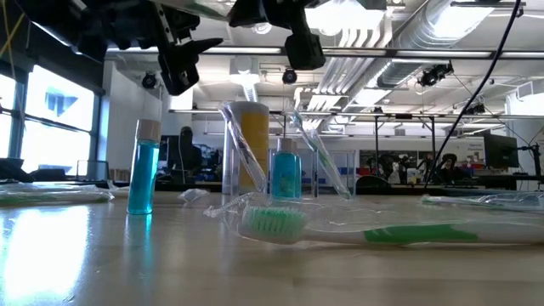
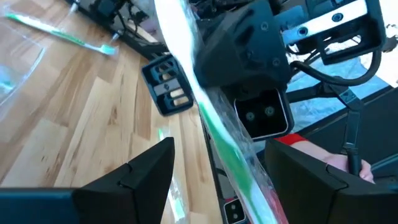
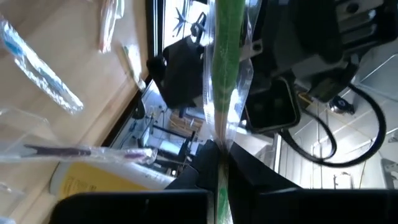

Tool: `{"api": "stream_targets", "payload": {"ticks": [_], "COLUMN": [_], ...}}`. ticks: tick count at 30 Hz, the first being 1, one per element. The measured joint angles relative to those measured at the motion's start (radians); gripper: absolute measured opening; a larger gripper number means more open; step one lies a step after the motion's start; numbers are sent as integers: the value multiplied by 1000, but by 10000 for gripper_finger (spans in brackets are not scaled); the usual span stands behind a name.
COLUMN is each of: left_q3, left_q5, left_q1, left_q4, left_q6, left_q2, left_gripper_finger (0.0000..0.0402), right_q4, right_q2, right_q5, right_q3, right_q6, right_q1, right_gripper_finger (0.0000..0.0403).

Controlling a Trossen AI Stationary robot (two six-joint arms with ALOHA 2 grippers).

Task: Pick & Place toothbrushing station
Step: Put the green toothbrush into the left section of the transparent organizer

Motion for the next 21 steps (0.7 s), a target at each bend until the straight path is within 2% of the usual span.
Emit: {"api": "stream_targets", "payload": {"ticks": [21], "left_q3": [-1], "left_q5": [-30], "left_q1": [0], "left_q4": [21], "left_q6": [38], "left_q2": [10], "left_gripper_finger": [244], "right_q4": [0], "right_q2": [0], "right_q5": [-44], "right_q3": [0], "right_q6": [-52], "right_q1": [-13], "right_gripper_finger": [5]}}
